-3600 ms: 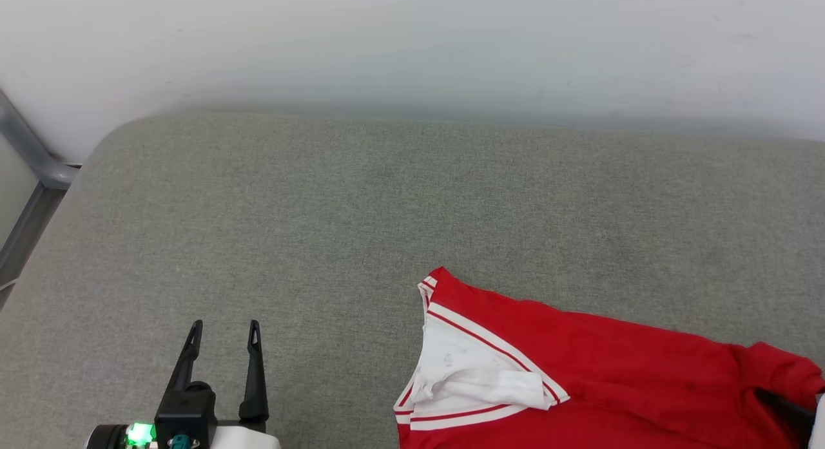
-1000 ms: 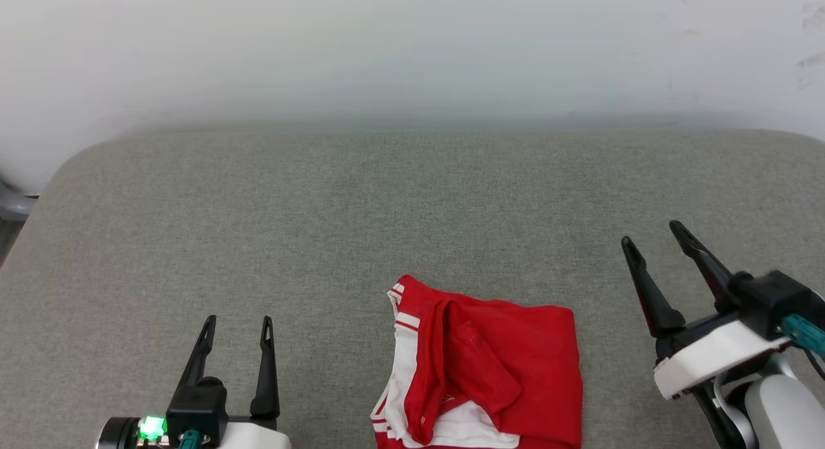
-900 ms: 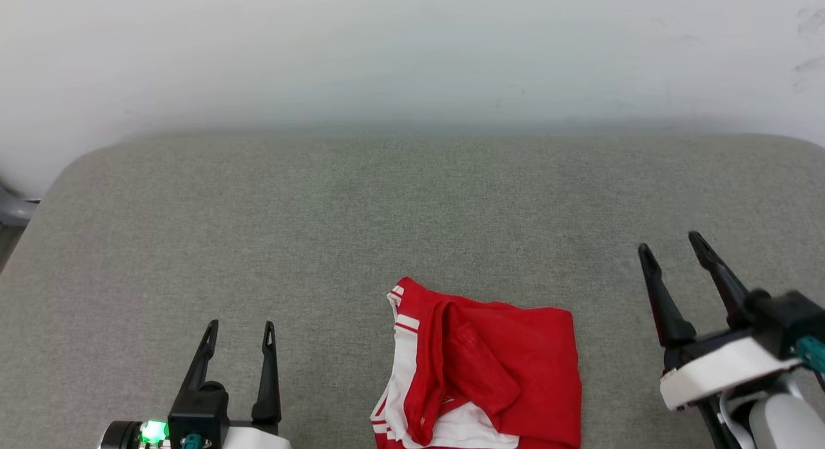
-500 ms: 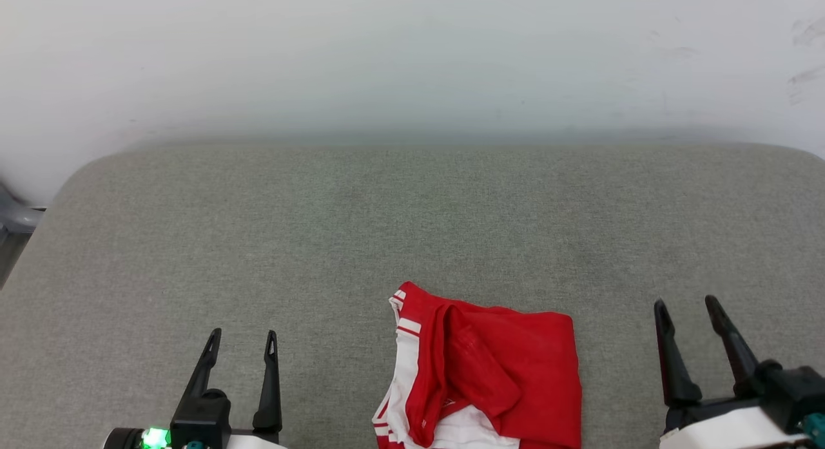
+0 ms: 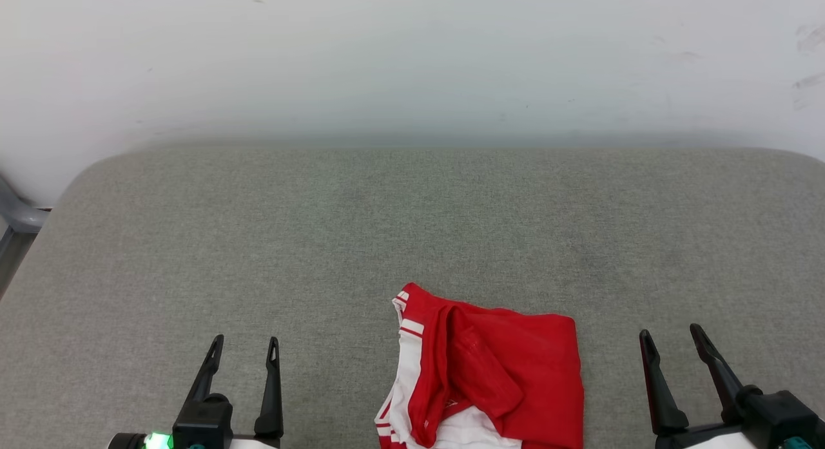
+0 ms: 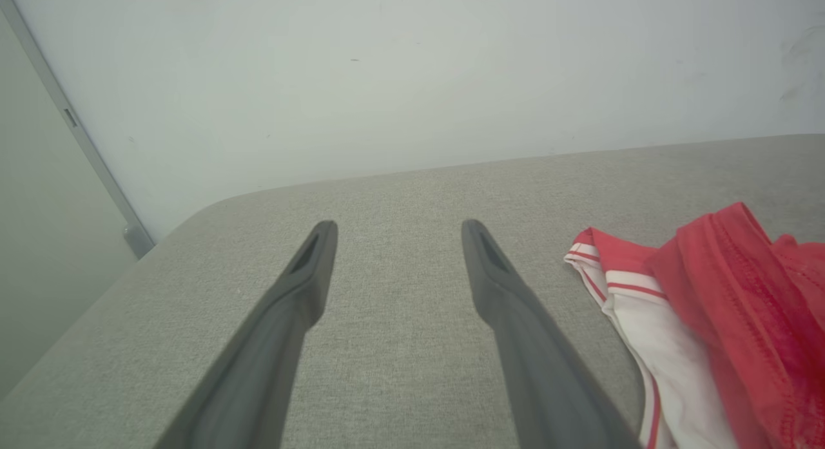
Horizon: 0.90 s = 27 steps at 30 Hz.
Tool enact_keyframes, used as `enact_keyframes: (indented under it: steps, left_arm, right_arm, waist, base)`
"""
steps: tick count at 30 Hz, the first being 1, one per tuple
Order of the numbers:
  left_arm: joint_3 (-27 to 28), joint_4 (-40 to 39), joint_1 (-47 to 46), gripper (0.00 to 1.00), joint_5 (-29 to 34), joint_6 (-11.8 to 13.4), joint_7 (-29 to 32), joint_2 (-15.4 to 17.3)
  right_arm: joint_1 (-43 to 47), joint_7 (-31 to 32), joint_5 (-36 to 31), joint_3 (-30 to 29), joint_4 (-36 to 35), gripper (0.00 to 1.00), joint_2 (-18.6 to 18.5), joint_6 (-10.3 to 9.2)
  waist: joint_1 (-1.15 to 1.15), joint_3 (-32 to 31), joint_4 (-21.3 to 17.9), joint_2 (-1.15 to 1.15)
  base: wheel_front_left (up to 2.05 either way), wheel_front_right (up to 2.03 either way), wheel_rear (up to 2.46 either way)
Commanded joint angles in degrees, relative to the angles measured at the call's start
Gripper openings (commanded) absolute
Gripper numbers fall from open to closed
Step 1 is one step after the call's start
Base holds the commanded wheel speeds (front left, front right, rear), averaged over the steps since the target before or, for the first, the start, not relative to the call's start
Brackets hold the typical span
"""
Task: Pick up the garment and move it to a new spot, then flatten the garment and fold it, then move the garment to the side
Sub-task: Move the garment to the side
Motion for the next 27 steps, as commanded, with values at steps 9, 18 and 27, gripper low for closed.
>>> enact_keyframes:
  steps: [9,18,27]
  left_arm:
    - [0.2,0.2,-0.7,1.0,-0.3,0.3,-0.1,0.0]
    - [-0.3,0.4,-2.5,1.0,-0.1,-0.1,-0.1,0.0]
    - [-1.0,0.5,-4.0,1.0,0.0,-0.4,-0.1,-0.7]
  right_arm:
    - [-9.4,2.2,2.1,0.4,-0.6,1.0,-3.9,-0.07]
    - [-21.0,26.4,18.4,11.4,3.0,1.0,-18.0,-0.06]
    - [-22.5,50.5,38.8,18.7,6.0,1.0,-24.0,-0.06]
  waist:
    - [0.0,0.9,-0.2,0.0]
    - [0.0,2.8,1.1,0.0]
    - [0.0,4.8,3.0,0.0]
  base:
    - [0.0,0.0,0.0]
    - [0.0,0.0,0.0]
    - [0.0,0.0,0.0]
